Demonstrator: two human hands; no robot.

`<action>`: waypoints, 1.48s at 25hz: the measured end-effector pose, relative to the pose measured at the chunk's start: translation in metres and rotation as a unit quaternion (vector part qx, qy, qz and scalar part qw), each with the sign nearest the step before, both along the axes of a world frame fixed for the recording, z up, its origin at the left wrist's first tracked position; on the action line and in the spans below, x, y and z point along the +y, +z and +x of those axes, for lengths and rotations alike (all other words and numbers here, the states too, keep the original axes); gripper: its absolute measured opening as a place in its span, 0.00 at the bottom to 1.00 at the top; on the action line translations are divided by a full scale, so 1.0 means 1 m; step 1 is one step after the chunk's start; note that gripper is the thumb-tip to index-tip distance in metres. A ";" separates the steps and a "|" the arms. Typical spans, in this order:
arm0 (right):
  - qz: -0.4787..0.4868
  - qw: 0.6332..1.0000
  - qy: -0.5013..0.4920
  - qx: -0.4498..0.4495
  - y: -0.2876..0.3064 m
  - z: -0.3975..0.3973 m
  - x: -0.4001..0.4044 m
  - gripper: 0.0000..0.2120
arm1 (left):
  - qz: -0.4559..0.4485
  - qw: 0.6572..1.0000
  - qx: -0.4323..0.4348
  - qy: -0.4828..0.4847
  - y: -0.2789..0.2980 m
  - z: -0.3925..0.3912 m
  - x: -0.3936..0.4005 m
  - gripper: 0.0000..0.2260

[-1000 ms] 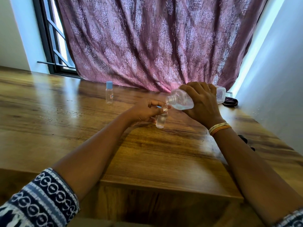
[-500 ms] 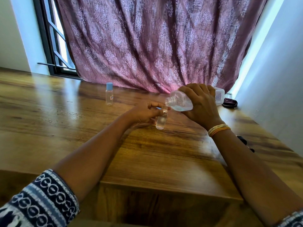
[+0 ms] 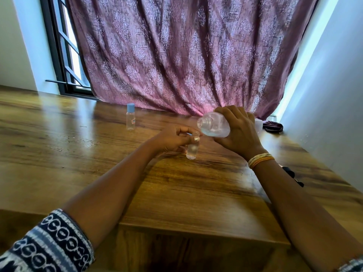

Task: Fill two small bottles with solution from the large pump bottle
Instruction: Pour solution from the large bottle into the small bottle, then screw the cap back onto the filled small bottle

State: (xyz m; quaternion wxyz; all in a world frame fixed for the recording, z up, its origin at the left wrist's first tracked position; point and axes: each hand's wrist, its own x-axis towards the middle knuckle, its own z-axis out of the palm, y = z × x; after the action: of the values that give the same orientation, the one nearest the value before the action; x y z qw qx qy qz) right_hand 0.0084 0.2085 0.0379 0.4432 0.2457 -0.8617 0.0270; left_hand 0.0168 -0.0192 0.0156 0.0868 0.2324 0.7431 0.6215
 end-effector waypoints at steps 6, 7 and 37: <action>-0.173 0.979 0.087 -0.057 0.003 0.002 -0.002 0.34 | -0.040 0.999 0.019 0.012 -0.001 -0.004 -0.002 0.20; -0.200 0.973 0.097 -0.059 0.004 0.001 -0.001 0.35 | -0.051 0.998 0.018 0.013 -0.002 -0.004 -0.003 0.21; -0.407 0.797 0.064 -0.442 -0.018 -0.008 0.058 0.41 | -0.106 0.994 0.015 0.028 -0.001 -0.004 -0.004 0.19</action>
State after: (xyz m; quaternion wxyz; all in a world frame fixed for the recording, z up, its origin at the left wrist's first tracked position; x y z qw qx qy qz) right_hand 0.0006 0.2664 0.0200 0.0703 0.0588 -0.8557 0.5093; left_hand 0.0133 -0.0233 0.0142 0.0825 0.2106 0.8120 0.5380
